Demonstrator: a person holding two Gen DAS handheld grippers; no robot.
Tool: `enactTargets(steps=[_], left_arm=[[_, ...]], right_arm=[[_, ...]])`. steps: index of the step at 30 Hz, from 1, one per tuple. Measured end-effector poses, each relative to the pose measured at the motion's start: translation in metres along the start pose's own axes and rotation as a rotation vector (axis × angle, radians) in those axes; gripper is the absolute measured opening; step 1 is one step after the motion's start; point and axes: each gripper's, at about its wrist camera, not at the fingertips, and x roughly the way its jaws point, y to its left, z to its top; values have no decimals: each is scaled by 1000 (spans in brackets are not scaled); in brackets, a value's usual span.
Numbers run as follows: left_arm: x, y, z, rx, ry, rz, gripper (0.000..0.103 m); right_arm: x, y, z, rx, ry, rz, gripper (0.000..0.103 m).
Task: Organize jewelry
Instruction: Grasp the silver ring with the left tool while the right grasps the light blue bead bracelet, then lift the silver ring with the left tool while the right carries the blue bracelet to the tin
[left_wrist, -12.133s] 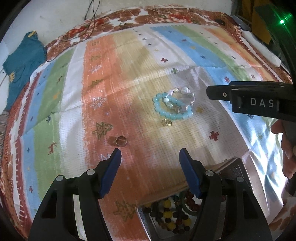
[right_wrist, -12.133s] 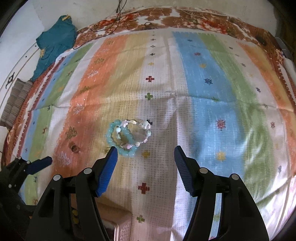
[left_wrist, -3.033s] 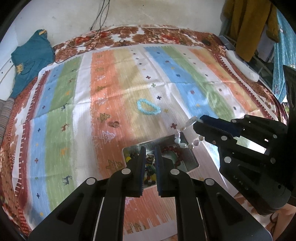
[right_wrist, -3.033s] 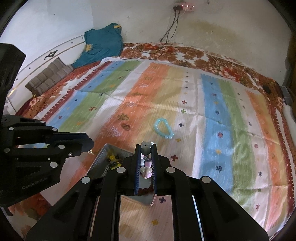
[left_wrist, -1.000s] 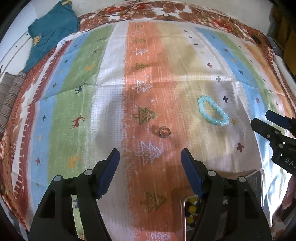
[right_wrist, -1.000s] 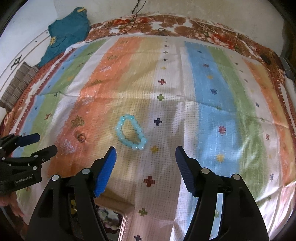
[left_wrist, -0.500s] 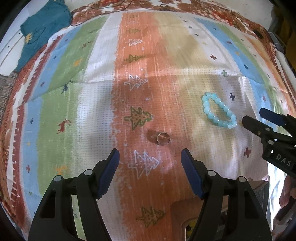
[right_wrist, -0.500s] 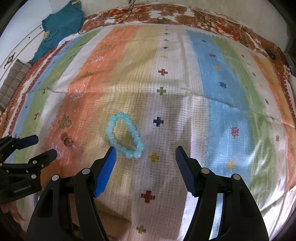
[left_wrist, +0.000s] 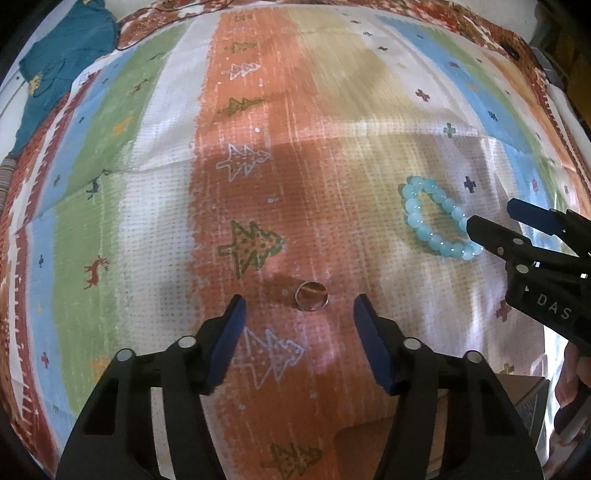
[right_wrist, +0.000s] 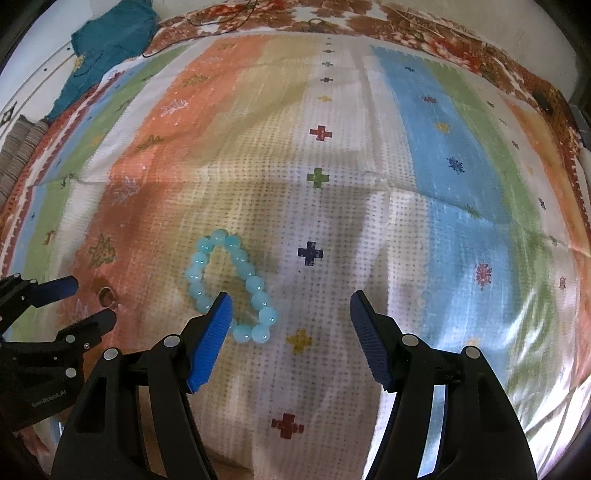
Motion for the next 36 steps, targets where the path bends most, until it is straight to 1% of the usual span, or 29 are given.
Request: enactTargets(steps=[4, 6, 8, 9, 10, 12, 13, 15, 17, 22, 27, 32, 36], left_arm=[[7, 3, 4, -1, 10, 0, 49], [8, 4, 6, -2, 4, 1, 44], [10, 5, 7, -2, 1, 10, 35], [10, 5, 8, 3, 0, 11, 32], [11, 4, 8, 9, 1, 11, 26], [11, 3, 7, 28, 2, 21, 20], [12, 2, 6, 37, 1, 27, 19], [12, 1, 5, 43, 1, 29, 19], [11, 1, 5, 40, 5, 24, 19], [1, 5, 7, 15, -11, 22, 19], [-15, 1, -3, 2, -41, 18, 19], [-35, -12, -13, 24, -79, -11, 19], [-54, -22, -17, 40, -115, -21, 19]], right_arm=[[9, 0, 1, -5, 17, -5, 66], [13, 0, 1, -10, 26, -16, 55], [14, 3, 2, -26, 24, -33, 53], [14, 4, 2, -32, 23, -35, 51], [14, 5, 1, -35, 23, -34, 48], [13, 7, 0, -45, 24, -34, 35], [13, 8, 0, -54, 27, -42, 32], [13, 9, -2, -66, 28, -48, 21], [12, 9, -3, -70, 31, -42, 15], [5, 11, -6, -86, 19, -34, 14], [-15, 12, -9, -67, -26, -19, 13], [-35, 14, -14, -55, -71, -14, 13], [-52, 13, -18, -36, -106, 31, 13]])
